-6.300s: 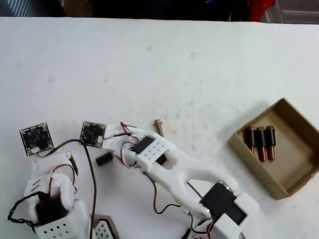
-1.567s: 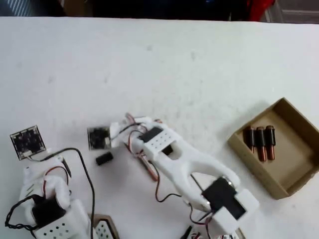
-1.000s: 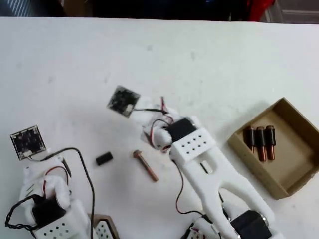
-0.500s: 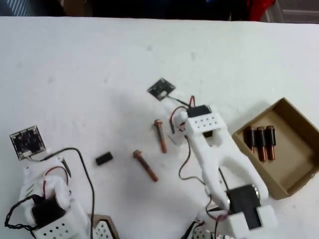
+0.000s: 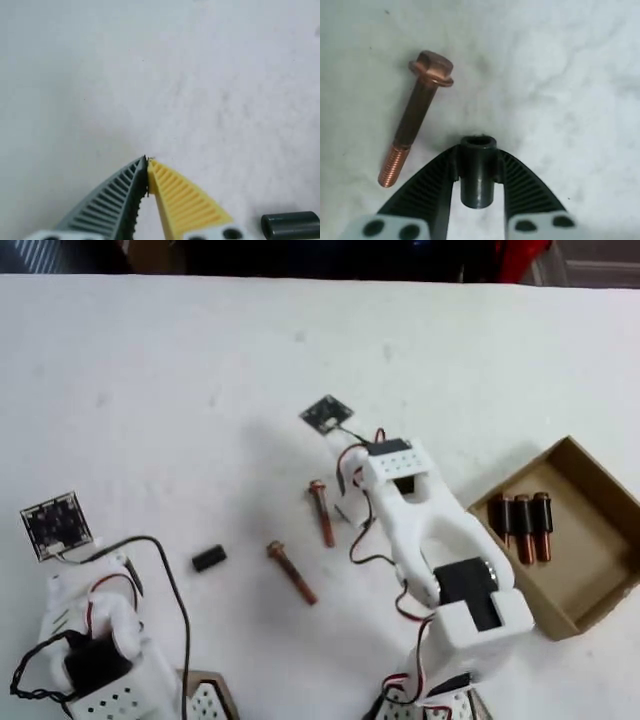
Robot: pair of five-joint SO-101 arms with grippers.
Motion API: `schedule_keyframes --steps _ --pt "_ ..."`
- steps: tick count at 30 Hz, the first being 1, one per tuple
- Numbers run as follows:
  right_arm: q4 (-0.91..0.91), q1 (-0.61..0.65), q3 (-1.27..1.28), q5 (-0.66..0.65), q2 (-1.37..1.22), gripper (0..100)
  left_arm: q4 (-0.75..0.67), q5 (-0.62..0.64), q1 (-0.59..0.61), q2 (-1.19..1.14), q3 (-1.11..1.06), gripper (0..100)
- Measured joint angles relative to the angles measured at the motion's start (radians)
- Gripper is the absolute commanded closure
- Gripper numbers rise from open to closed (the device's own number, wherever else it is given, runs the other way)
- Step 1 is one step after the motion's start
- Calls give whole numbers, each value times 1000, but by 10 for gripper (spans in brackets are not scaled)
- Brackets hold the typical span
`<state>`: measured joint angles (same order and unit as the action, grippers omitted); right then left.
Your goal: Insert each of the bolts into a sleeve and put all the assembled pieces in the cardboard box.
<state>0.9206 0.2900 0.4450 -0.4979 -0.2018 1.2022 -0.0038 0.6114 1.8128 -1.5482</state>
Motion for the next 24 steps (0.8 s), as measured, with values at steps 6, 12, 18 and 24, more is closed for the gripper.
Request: schedule_keyframes --steps 6,12,18,24 --pt "81 -2 -66 2 -14 889 0 0 0 0 0 978" --pt "103 -2 -83 -34 -25 896 0 0 0 0 0 978" --pt "103 -2 -83 -98 -25 896 0 0 0 0 0 978" --pt "103 -2 -83 -101 -25 875 0 0 0 0 0 978"
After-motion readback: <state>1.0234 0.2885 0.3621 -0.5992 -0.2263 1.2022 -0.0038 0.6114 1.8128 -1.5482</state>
